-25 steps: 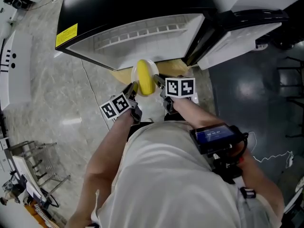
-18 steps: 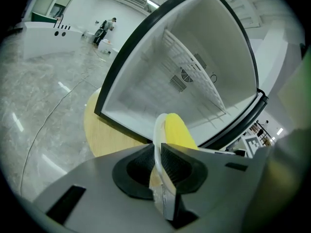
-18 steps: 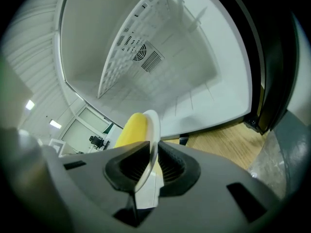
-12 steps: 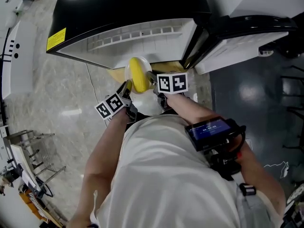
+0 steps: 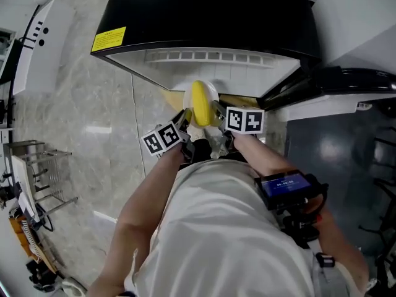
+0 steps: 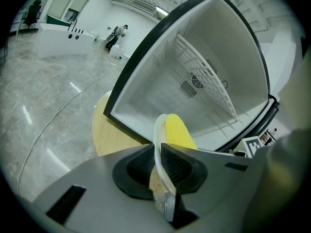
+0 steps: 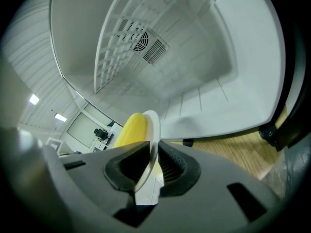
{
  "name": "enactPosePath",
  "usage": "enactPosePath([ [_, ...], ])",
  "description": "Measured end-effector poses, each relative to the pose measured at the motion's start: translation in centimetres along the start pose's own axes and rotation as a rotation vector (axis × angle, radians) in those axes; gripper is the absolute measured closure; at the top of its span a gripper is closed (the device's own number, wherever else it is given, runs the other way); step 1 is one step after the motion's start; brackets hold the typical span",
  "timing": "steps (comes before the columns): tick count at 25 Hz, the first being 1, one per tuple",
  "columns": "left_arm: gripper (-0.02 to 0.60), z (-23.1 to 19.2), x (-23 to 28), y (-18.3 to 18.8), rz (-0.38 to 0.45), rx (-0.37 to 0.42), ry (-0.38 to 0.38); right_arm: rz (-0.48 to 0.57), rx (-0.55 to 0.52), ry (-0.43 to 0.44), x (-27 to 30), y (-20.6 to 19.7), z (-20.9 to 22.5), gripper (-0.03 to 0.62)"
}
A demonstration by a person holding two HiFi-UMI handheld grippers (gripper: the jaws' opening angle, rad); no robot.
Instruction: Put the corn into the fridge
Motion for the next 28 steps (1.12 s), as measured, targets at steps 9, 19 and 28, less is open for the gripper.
enactPosePath([
  [9,0.535,-1.4,2.2,1.0,-0.022,-0.001,-0.009,0.006,-0.014,-0.043,1.9,1.3,0.7,0.54],
  [19,0.537,-1.4,5.8,3.0,-0.013,0.0,0.0,-0.016,-0.037,-0.053,3.9,5.0,2.1,0.54],
  [28,0.537,-1.9,6.2,1.3,0.007,-0.049,-0.006,-0.041,-0.072,-0.065,4.3,4.7,3.0,0.54],
])
Point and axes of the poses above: the fingertips, and each gripper's own axes: x forward along the fingers, z to its right, y out of its top, the point moved 6 cm from there along -x, backward along the fingers, and after that the axes turned 14 degrees about x, right-handed, at the moved point
